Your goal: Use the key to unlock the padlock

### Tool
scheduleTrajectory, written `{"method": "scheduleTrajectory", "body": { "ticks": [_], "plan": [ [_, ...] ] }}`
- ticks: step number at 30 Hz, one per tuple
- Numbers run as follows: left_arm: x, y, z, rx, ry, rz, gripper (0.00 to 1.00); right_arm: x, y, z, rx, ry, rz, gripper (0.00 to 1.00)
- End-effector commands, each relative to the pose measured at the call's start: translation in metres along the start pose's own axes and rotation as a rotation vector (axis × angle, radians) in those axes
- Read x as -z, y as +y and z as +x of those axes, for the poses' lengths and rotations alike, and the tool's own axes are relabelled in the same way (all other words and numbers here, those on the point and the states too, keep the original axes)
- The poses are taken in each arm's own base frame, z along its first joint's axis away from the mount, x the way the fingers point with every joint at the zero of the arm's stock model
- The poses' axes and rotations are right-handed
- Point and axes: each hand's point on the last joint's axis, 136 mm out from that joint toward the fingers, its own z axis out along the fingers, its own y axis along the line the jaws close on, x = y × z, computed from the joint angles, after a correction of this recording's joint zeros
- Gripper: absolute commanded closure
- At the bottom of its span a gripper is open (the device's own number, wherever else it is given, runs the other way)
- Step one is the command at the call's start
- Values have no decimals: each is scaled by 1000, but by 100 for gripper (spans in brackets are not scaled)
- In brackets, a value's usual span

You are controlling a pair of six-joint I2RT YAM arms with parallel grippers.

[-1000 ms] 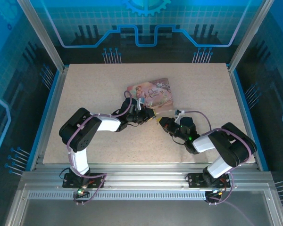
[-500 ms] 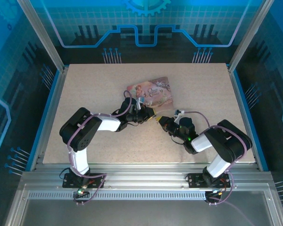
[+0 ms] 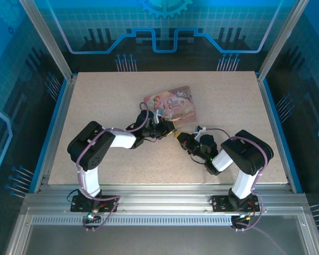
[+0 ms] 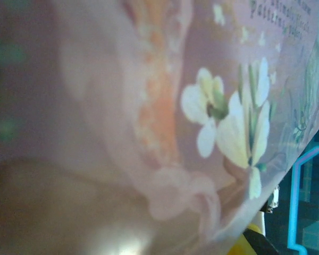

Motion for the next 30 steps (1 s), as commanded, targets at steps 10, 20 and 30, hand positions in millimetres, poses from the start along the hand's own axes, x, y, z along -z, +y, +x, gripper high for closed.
{"method": "scheduleTrajectory", "body": {
  "ticks": [10, 20, 30],
  "plan": [
    [1, -1, 20, 67, 99, 29, 87, 22, -3, -13, 88, 47, 25, 100],
    [1, -6, 19, 68, 103, 40, 87, 24, 13, 2, 221, 237, -51, 100],
    [2, -7, 19, 72, 112, 50, 87, 16, 18, -3, 214, 256, -81, 100]
  ]
}}
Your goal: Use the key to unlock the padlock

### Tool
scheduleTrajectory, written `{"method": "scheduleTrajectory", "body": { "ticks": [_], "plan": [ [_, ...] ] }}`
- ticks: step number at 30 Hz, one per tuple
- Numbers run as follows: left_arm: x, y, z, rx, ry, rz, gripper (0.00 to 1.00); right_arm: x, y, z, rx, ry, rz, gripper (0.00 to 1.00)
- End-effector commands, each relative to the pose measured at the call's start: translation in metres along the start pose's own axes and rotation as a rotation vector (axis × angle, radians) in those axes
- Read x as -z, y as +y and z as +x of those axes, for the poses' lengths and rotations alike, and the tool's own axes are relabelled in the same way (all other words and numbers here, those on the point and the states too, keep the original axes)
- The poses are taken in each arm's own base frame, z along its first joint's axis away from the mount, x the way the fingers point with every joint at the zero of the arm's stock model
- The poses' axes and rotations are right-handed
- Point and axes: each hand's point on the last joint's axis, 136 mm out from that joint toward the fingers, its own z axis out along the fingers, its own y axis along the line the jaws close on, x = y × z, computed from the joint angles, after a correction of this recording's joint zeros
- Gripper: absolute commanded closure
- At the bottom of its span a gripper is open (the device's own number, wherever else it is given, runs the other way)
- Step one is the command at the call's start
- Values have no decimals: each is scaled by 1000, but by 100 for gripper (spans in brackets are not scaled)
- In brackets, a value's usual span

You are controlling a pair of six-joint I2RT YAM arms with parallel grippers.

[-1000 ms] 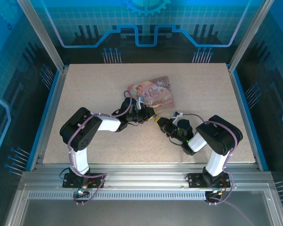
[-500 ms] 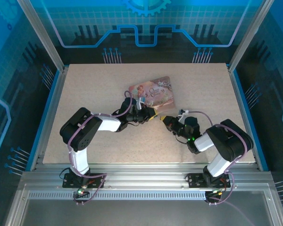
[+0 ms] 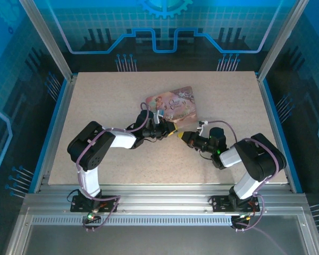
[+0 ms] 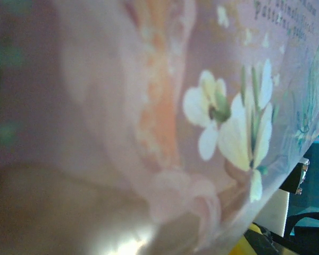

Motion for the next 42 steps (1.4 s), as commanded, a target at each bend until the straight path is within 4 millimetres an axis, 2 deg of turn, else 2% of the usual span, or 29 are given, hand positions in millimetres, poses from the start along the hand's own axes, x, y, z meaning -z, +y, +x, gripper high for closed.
{"method": "scheduleTrajectory", "body": {
  "ticks": [1, 7, 16, 27, 42],
  "plan": [
    [1, -2, 14, 68, 76, 28, 87, -4, 4, -3, 23, 14, -26, 100],
    [2, -2, 14, 70, 75, 31, 87, -6, 0, -6, 1, 4, -25, 100],
    [2, -1, 14, 72, 74, 31, 87, -3, 8, -7, 5, -9, -52, 100],
    [3, 2, 13, 76, 71, 29, 87, 3, 8, -3, 1, -15, -45, 100],
    [2, 2, 14, 86, 75, 39, 87, 2, 15, -8, 7, -22, -48, 100]
  ]
}}
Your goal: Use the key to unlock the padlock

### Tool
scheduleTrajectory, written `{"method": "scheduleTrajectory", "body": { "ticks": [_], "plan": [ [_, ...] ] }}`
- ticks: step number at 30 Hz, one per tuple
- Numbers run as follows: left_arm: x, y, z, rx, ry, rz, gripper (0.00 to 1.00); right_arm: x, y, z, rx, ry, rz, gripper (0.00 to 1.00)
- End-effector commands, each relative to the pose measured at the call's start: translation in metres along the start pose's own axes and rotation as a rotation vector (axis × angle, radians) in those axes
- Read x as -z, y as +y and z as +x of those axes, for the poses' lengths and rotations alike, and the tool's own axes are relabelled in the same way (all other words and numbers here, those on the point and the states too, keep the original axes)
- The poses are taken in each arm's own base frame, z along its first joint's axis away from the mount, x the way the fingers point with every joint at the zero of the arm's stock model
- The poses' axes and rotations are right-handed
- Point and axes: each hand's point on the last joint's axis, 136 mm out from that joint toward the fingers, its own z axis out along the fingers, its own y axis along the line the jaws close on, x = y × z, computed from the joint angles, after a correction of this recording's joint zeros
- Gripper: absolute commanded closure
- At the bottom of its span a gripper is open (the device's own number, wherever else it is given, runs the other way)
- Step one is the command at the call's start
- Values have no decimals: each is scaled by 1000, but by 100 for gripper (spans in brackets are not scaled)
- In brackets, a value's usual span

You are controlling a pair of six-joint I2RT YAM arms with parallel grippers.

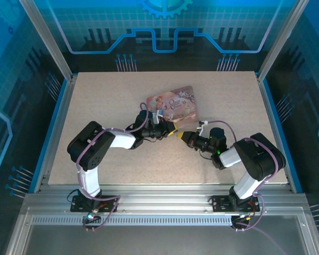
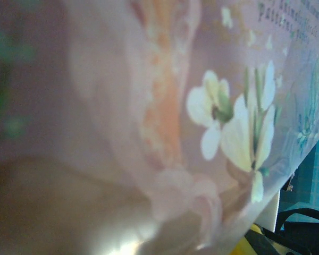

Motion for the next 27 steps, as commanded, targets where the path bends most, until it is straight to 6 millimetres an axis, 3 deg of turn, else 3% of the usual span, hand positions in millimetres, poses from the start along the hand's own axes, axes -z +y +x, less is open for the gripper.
{"method": "scheduleTrajectory", "body": {
  "ticks": [1, 17, 27],
  "plan": [
    [0, 5, 13, 72, 66, 11, 87, 0, 9, -10, 17, -23, -21, 100],
    [-1, 5, 15, 74, 74, 20, 87, -8, 6, -20, -10, -51, -29, 100],
    [-2, 3, 16, 82, 80, 36, 88, -9, 3, -37, -159, -155, -26, 100]
  ]
}}
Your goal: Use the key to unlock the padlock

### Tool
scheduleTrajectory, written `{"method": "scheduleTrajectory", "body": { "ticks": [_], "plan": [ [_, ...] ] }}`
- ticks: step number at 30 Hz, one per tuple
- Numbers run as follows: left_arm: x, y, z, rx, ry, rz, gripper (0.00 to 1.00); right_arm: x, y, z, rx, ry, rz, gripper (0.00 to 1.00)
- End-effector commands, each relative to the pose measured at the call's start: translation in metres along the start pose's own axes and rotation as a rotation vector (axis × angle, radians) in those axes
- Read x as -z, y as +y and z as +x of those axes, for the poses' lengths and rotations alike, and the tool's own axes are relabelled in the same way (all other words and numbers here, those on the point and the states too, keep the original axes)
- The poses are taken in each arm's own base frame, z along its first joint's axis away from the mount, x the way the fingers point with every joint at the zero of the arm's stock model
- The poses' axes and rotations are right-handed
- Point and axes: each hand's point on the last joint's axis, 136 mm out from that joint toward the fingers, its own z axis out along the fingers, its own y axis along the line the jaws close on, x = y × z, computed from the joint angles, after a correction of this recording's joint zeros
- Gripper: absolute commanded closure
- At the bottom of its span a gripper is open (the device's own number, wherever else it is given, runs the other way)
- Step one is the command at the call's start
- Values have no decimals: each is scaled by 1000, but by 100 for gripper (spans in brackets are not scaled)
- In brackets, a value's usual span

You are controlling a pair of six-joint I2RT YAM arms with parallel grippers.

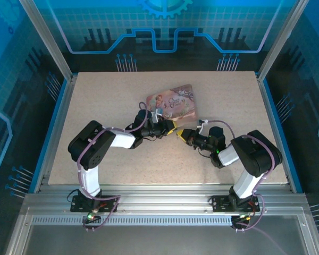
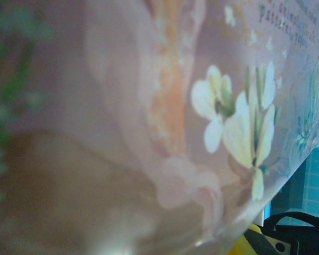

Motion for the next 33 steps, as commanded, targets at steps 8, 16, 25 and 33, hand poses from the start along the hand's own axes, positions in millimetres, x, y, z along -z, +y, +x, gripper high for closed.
{"method": "scheduleTrajectory", "body": {
  "ticks": [8, 16, 25, 33],
  "plan": [
    [-3, 2, 24, 67, 97, 16, 88, -17, 2, -9, -159, -118, -27, 100],
    [-3, -2, 23, 67, 93, 29, 88, -23, -2, -5, -176, -179, -19, 100],
    [-1, -2, 26, 67, 99, 34, 89, -10, -13, -18, -189, -250, 3, 100],
    [-1, -4, 25, 67, 96, 43, 89, -6, -19, -17, -181, -246, 26, 100]
  ]
}}
